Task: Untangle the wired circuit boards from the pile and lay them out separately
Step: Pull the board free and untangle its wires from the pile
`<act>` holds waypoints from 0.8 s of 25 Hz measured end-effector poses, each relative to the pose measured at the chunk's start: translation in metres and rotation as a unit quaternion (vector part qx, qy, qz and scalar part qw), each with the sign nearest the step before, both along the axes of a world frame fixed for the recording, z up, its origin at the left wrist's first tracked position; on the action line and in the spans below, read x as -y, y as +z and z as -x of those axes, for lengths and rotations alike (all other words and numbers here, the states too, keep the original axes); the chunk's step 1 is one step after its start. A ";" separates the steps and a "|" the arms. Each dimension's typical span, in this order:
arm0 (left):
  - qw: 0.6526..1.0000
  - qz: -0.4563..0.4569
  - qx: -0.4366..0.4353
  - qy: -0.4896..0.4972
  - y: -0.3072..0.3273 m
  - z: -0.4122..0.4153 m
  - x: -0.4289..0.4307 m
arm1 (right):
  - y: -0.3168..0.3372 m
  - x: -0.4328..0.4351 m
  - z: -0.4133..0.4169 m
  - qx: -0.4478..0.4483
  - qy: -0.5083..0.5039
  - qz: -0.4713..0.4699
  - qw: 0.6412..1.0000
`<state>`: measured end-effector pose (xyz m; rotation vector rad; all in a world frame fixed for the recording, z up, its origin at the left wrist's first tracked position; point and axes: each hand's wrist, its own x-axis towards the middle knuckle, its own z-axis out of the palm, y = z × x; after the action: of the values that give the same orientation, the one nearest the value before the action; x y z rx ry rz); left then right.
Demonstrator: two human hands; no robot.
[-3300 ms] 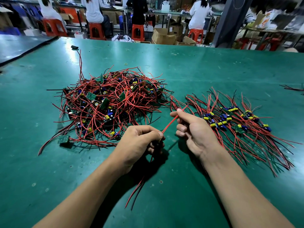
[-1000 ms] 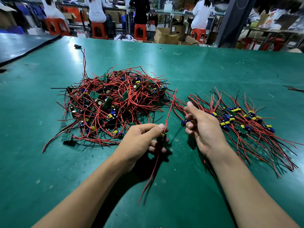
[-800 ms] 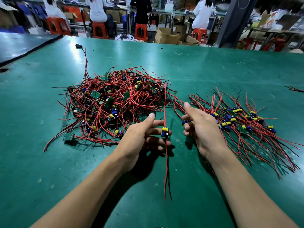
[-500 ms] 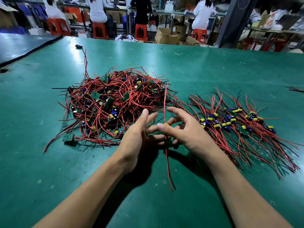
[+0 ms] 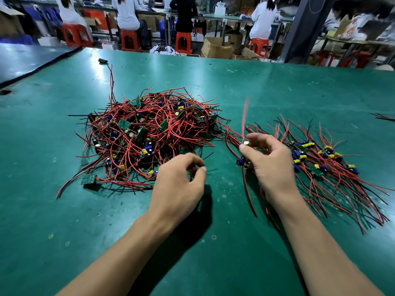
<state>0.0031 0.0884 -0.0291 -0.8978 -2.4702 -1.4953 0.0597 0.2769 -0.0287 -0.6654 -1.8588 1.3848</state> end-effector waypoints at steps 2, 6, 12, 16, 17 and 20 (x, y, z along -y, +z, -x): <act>0.998 0.022 -0.051 0.041 -0.001 0.001 0.002 | 0.000 -0.008 -0.003 0.035 -0.052 -0.061 0.996; 0.986 0.136 -0.039 0.092 -0.003 0.011 0.007 | 0.000 -0.002 -0.004 0.066 -0.044 -0.158 0.984; 0.975 0.205 -0.051 0.066 -0.005 0.016 0.010 | -0.004 0.022 -0.002 0.134 0.159 -0.180 0.961; 0.976 0.206 -0.056 0.049 -0.007 0.020 0.010 | -0.007 0.016 -0.002 0.223 0.149 -0.202 0.942; 0.978 0.197 -0.061 0.044 -0.007 0.020 0.009 | -0.006 0.014 -0.003 0.232 0.139 -0.198 0.942; 0.990 0.099 -0.099 0.024 -0.006 0.017 0.008 | 0.000 0.007 -0.006 0.269 0.163 -0.179 0.932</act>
<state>-0.0134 0.0802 -0.0350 -0.9589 -2.5035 -1.1004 0.0662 0.2701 -0.0292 -0.6018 -2.6801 1.0646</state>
